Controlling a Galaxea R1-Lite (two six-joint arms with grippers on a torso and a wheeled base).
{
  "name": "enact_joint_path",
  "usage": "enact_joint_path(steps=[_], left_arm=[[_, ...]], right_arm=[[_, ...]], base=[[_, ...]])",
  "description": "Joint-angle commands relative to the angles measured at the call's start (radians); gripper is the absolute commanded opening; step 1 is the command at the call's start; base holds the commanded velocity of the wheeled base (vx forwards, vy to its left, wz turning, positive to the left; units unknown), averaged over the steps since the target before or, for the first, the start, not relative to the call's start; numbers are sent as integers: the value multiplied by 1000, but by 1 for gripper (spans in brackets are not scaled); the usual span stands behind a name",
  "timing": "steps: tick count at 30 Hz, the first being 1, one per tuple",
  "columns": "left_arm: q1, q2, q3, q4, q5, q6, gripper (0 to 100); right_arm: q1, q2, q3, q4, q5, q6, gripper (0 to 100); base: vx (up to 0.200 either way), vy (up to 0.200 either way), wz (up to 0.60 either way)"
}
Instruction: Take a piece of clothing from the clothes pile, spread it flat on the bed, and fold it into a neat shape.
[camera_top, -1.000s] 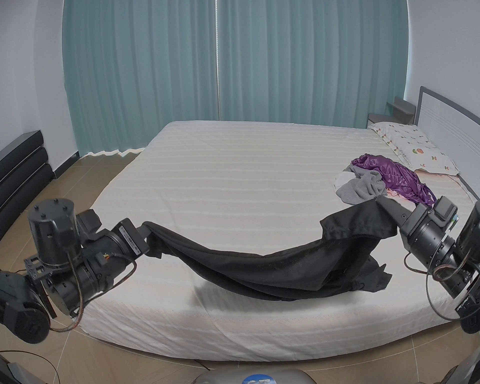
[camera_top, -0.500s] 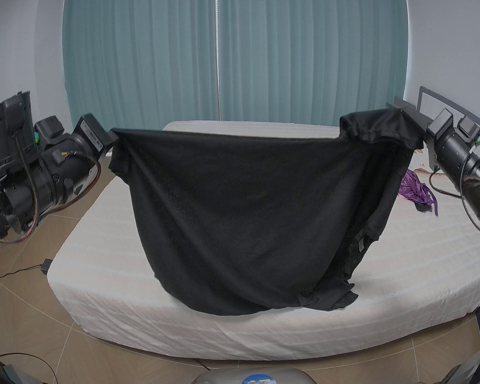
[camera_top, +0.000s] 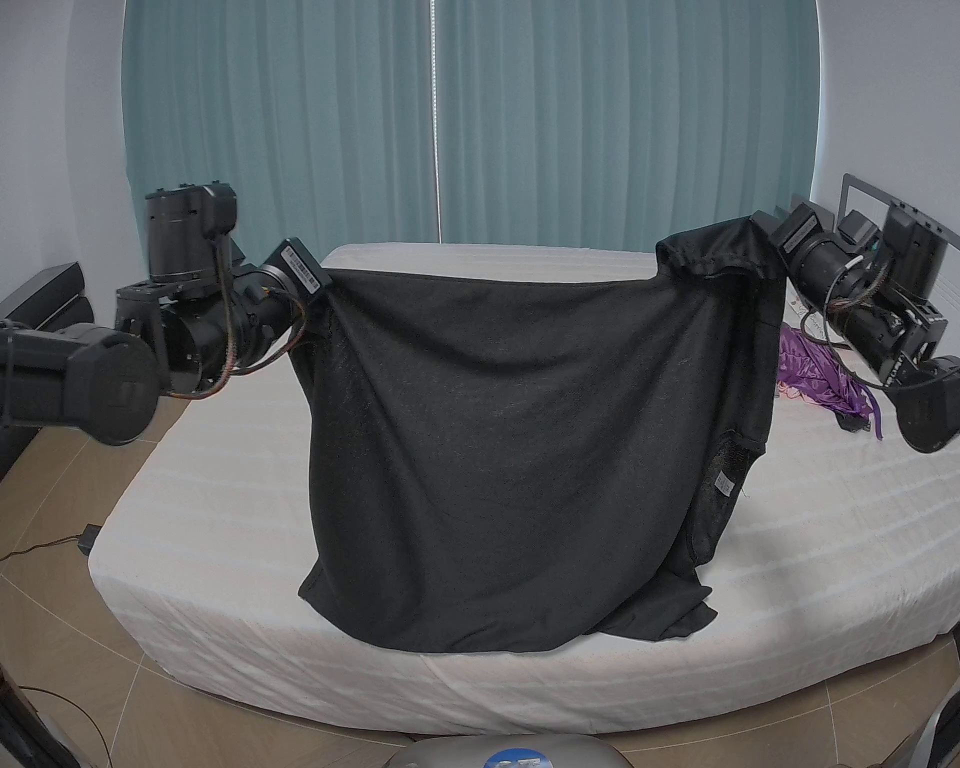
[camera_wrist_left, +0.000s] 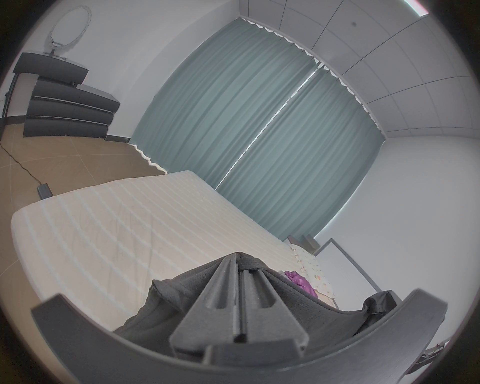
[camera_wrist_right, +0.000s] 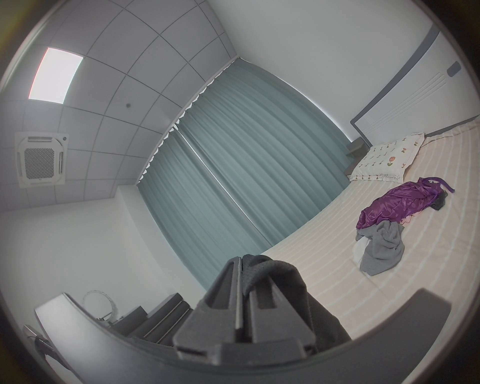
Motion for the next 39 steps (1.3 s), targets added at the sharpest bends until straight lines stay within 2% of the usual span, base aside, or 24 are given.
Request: enact_joint_path(steps=[1, 12, 18, 23, 26, 27, 28, 35, 37, 39], left_arm=[[42, 205, -109, 1, 0, -2, 0], [73, 498, -250, -1, 1, 0, 0], [76, 672, -424, -1, 12, -20, 0], [75, 778, -525, 2, 12, -52, 0], [81, 840, -580, 8, 12, -78, 0], [82, 861, -594, 8, 12, -89, 0], [82, 861, -594, 8, 12, -89, 100], [107, 995, -669, 4, 47, -101, 100], [116, 1010, -689, 1, 78, -97, 100], [134, 1034, -758, 4, 136, -95, 100]], right_arm=[[-8, 180, -111, -1, 0, -24, 0], [-7, 462, -225, -22, -2, -24, 0], [-10, 612, -280, -59, -5, -15, 0], [-13, 714, -349, -90, -59, -19, 0], [-24, 763, -389, -82, -68, -21, 0], [-24, 780, -401, -82, -66, -21, 100], [-24, 780, -401, -82, -66, -21, 100], [-37, 921, -475, -93, -91, -13, 100], [-47, 935, -496, -99, -128, -15, 100], [-62, 970, -571, -134, -206, -18, 100]], base=[[200, 0, 0], [200, 0, 0], [0, 0, 0], [0, 0, 0], [0, 0, 0], [0, 0, 0], [0, 0, 0], [0, 0, 0], [0, 0, 0], [0, 0, 0]])
